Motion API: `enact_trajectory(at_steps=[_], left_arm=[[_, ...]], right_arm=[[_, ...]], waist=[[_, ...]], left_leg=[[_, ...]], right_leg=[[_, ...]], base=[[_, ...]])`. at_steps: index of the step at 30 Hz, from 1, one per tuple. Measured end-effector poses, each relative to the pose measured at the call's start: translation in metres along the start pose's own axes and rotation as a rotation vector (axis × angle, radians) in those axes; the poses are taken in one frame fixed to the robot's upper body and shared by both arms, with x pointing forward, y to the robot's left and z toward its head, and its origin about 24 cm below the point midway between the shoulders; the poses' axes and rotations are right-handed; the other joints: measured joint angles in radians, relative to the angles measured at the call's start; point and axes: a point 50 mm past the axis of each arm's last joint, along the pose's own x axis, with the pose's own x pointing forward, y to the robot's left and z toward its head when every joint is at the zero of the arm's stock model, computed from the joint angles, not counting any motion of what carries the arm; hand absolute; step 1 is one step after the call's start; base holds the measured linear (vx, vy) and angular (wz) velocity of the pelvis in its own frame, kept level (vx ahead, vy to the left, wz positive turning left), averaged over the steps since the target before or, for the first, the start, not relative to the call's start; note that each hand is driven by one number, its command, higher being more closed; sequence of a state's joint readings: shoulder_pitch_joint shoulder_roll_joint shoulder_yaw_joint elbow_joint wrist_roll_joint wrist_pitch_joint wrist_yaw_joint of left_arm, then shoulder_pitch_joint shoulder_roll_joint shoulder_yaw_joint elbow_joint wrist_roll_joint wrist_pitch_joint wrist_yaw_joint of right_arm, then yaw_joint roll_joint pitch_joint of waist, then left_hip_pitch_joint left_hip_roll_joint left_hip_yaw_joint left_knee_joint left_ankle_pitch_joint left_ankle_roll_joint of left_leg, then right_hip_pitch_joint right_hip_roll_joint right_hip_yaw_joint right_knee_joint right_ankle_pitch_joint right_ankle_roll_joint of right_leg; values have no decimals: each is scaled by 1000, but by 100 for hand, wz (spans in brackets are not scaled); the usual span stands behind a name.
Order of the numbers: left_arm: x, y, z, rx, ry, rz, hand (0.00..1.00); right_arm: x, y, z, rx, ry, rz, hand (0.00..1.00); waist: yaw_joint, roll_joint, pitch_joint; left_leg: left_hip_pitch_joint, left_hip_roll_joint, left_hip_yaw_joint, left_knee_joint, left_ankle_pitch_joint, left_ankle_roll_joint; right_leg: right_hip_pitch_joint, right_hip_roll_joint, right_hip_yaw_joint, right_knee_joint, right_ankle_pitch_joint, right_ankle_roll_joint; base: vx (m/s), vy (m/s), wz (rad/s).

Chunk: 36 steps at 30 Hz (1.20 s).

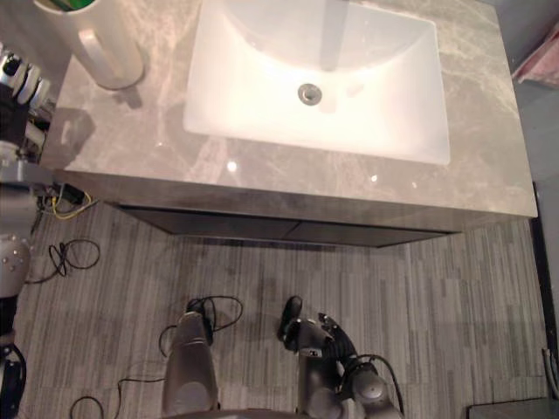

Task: Organize washtable

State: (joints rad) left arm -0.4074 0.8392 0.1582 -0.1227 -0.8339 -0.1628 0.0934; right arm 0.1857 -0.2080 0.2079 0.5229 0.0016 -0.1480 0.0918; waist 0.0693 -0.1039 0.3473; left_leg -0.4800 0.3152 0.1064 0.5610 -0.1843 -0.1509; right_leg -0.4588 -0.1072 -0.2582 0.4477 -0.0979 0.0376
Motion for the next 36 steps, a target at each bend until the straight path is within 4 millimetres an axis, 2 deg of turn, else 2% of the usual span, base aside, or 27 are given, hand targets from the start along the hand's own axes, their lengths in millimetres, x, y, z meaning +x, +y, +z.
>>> enact_trajectory(at_steps=[12,21,26,29,31,36], left_arm=[[0,-1,-1,0,3,-6,100],[-2,-8,-9,-6,36,-32,100],[-10,-20,-29,-40,112,-57,100],[-20,-27,-45,-76,178,-75,100],[-24,-31,-52,-103,192,-65,100],[-30,-39,-66,-126,229,-63,100]], right_arm=[[0,-2,0,-5,1,-1,0],[0,-1,3,-8,-11,15,0],[0,0,5,-13,-17,25,0],[0,2,3,-18,-1,33,0],[-1,7,-5,-26,33,53,0],[-6,12,-19,-39,99,92,0]], waist=[[0,0,0],[1,0,-2],[3,0,-35],[5,4,-65],[4,8,-107],[3,17,-143]], left_leg=[[-5,0,0,0,0,0],[-4,0,-3,0,0,0],[8,-2,1,-7,0,0],[63,-4,23,-34,2,0],[85,-6,31,-59,2,-2],[149,-15,33,-107,14,-9]], right_leg=[[-2,0,-1,-5,1,1],[0,0,-4,-4,1,1],[9,-1,-2,-3,1,1],[43,-2,11,-13,0,1],[64,-1,12,-27,-1,2],[121,-2,5,-54,-2,5]], base=[[0,0,0],[0,0,0],[1,0,-1],[22,12,-9],[0,0,0],[31,6,4]])
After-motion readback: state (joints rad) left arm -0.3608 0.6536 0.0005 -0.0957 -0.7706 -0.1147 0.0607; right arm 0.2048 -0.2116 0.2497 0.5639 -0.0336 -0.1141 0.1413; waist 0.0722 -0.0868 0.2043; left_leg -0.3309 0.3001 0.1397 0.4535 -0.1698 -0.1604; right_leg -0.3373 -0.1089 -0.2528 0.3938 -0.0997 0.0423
